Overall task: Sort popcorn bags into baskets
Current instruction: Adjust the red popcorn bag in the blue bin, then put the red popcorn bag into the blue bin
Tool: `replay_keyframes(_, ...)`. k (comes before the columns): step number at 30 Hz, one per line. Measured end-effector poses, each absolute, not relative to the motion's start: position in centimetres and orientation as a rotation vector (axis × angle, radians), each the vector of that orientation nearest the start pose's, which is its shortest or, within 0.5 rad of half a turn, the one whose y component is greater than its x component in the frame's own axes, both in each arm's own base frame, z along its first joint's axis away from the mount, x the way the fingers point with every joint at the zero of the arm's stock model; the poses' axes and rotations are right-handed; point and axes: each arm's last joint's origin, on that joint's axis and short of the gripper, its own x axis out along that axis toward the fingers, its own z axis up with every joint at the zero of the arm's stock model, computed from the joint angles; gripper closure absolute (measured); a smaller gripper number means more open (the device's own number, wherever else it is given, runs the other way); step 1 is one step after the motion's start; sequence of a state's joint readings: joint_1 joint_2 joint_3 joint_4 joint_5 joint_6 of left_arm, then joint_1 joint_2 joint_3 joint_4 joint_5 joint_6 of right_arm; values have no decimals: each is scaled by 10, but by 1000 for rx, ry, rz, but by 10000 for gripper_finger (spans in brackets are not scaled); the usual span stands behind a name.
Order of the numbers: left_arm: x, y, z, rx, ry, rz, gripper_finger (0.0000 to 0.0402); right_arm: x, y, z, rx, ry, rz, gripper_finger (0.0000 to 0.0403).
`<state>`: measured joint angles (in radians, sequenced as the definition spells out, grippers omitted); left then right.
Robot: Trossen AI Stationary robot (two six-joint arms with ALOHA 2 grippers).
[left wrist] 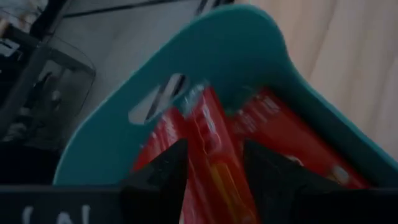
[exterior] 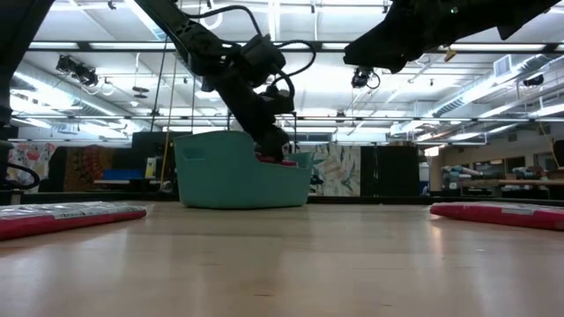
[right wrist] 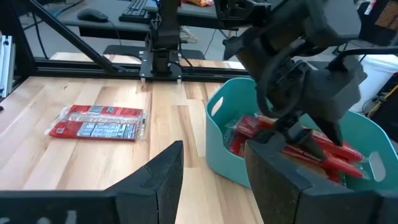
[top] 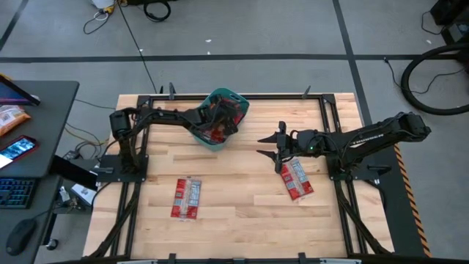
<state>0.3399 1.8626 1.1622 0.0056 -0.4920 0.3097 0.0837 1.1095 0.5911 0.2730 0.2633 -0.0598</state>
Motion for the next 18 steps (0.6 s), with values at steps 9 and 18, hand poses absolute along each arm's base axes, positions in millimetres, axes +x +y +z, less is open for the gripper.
replay_keyframes(9,375,127,193,227,718,466,242,237,12,247,-100,256,-169,226)
replay_keyframes(18,357,104,228,135,570,286,242,237,13,245,-96,269,-163,226)
